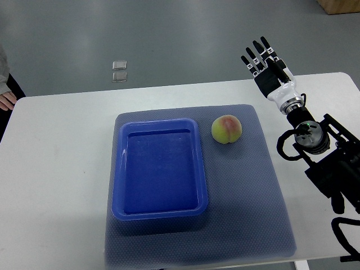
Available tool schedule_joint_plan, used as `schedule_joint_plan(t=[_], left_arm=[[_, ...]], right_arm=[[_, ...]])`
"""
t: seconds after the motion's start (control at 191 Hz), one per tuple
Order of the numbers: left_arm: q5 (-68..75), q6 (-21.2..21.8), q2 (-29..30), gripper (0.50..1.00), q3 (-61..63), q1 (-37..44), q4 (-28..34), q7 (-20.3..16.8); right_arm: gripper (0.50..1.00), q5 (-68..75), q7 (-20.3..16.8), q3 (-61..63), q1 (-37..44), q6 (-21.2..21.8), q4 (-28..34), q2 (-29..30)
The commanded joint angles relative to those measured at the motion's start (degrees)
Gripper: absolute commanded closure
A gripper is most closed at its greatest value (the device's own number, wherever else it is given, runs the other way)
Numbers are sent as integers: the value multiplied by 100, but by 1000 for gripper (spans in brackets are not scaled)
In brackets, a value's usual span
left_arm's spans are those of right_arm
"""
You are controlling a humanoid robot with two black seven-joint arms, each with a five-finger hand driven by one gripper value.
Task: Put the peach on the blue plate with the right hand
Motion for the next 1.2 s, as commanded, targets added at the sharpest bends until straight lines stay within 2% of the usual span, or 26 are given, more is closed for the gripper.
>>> schedule_joint_plan(t=[0.0,0.172,0.178,0.225,0.298,0.303,0.334,0.428,0.434,0.47,0.512,0.517,0.559,0.606,0.648,0.695,0.7,0.825,0.831,0.841,0.935,0.94,1.003,1.066,1.071,1.196], left_arm=[[-3,-1,0,500,0,0,9,0],[-3,-1,0,500,0,0,26,0],[6,-1,0,500,0,0,26,0],[6,-10,0,500,0,0,0,0],[6,-10,0,500,0,0,-9,0],[6,-10,0,500,0,0,-18,0],[6,-10,0,500,0,0,-18,-9],[6,-10,0,500,0,0,-27,-9],[6,-18,0,500,0,0,-27,-9],[6,-10,0,500,0,-9,-27,-9],[6,-10,0,500,0,-9,-27,-9],[6,-18,0,500,0,0,-27,-9],[6,-10,0,500,0,0,-27,-9],[6,-18,0,500,0,-9,-18,-9],[6,-18,0,500,0,0,-18,-9],[6,-18,0,500,0,0,-18,-9],[6,-18,0,500,0,0,-18,-9],[6,-18,0,500,0,-9,-18,-9],[6,-18,0,500,9,-9,-18,-9],[6,-18,0,500,0,-9,-18,-9],[6,-18,0,500,0,-9,-27,-9],[15,-18,0,500,9,-9,-27,-9],[6,-18,0,500,9,-9,-44,-9],[6,-18,0,500,9,-9,-53,-9],[6,-18,0,500,9,-9,-62,0],[6,-18,0,500,0,-9,-62,0]], right_arm=[[568,-394,-18,-261,186,9,1,-219],[570,-1361,-35,-876,625,-53,10,-457],[570,-1900,-44,-1215,834,-44,10,-639],[570,-2634,-44,-1710,1099,-18,10,-843],[570,-2925,-53,-1931,1214,9,28,-905],[568,-3674,-62,-2531,1501,44,106,-1062],[568,-4137,-88,-2931,1697,88,203,-1212],[568,-4701,-167,-3451,1917,237,379,-1459],[568,-5240,-263,-4034,2239,542,675,-1763],[568,-5465,-325,-4364,2453,799,932,-1915],[568,-5465,-325,-4365,2453,800,933,-1916],[568,-5570,-447,-4774,2792,1174,1333,-2133],[568,-5571,-615,-4980,3024,1424,1486,-2223],[568,-5562,-1001,-5244,3305,1749,1566,-2241],[568,-5606,-1265,-5411,3420,1751,1557,-2214],[568,-5606,-1266,-5411,3420,1751,1557,-2214],[568,-5641,-1396,-5576,3437,1751,1548,-2136],[568,-5641,-1406,-5692,3437,1617,1539,-2039],[568,-5641,-1406,-5710,3403,1417,1531,-2013],[568,-5650,-1415,-5710,3394,1363,1522,-2004],[570,-5668,-1415,-5736,3323,1204,1478,-1960],[570,-5694,-1415,-5841,3228,1039,1417,-1907],[570,-5799,-1398,-5938,3191,791,1346,-1854],[570,-5817,-1398,-5947,3183,747,1337,-1845],[570,-5878,-1389,-5973,3087,599,1328,-1784],[572,-6002,-1327,-5991,2866,343,1188,-1617]])
